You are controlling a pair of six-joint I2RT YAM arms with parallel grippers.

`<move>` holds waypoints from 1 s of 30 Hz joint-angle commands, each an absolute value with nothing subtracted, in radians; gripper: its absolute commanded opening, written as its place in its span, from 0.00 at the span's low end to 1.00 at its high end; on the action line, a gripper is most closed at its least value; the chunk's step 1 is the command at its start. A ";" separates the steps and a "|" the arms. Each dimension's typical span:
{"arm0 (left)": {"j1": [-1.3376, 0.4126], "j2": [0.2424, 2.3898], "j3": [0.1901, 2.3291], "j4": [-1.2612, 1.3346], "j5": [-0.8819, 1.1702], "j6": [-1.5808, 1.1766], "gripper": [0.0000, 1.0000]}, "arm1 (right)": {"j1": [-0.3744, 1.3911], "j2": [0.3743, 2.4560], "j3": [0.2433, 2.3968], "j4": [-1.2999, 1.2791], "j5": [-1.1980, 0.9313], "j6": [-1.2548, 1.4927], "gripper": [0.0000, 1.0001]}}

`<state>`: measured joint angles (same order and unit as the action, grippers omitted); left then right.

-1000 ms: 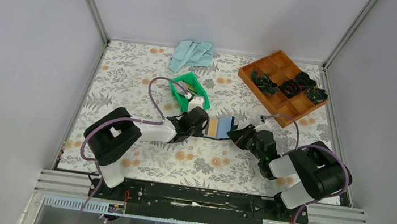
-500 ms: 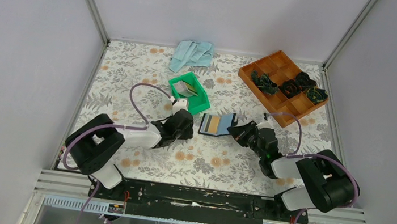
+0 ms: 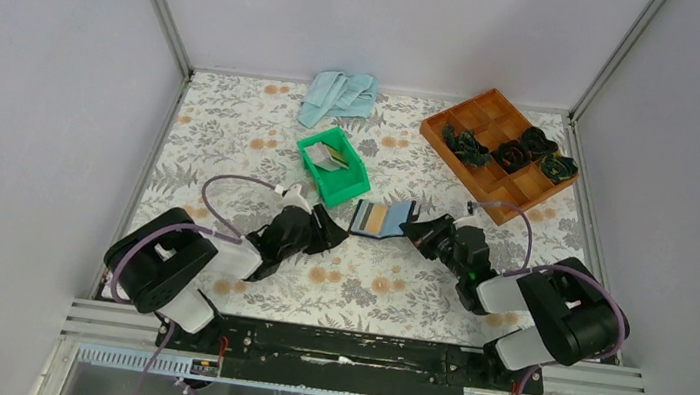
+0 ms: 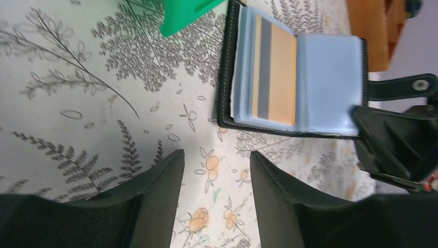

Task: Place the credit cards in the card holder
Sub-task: Close the card holder at the center of the board.

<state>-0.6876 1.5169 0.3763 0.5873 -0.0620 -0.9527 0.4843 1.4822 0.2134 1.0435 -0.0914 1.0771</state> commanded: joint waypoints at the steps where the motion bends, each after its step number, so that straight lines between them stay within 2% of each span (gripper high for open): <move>1: -0.689 1.572 0.278 0.778 0.034 -1.093 0.60 | 0.477 1.511 0.206 1.199 -0.097 1.162 0.00; 19: -0.689 1.696 0.260 0.995 -0.020 -1.210 0.66 | 0.477 1.618 0.157 1.398 -0.146 1.312 0.00; 30: -0.681 1.796 0.294 1.056 -0.051 -1.234 0.66 | 0.478 1.597 0.130 1.425 -0.161 1.335 0.00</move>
